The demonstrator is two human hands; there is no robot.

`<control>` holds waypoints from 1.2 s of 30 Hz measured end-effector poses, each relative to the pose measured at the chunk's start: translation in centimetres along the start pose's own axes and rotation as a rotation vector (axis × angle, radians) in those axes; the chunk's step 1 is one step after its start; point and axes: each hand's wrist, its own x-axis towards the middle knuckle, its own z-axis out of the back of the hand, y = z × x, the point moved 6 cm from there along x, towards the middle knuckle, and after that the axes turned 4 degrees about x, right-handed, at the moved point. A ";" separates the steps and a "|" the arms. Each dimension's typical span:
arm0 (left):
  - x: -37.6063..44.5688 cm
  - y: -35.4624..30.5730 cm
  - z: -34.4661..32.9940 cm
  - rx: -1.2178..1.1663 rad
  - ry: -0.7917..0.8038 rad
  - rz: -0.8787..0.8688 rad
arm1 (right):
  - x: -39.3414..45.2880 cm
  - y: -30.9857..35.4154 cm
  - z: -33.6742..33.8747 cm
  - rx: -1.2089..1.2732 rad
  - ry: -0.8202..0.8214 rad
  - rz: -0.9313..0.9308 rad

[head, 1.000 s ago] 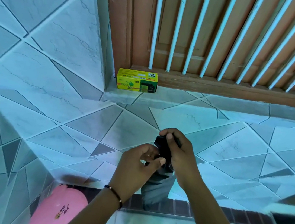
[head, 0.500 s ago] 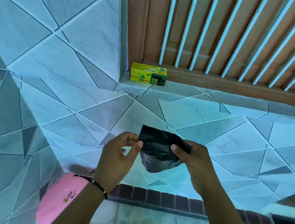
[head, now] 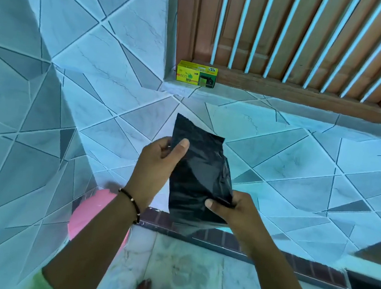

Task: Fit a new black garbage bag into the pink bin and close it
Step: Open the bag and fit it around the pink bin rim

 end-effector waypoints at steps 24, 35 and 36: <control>-7.5 9.6 5.6 -0.057 0.363 0.383 | -0.4 -1.3 -7.8 0.327 -0.044 -0.229; -5.6 10.6 7.0 -0.209 0.267 0.543 | -0.4 -3.2 -10.1 0.330 -0.048 -0.315; -5.8 10.7 6.7 -0.188 0.285 0.548 | 0.0 -2.9 -9.8 0.353 -0.071 -0.317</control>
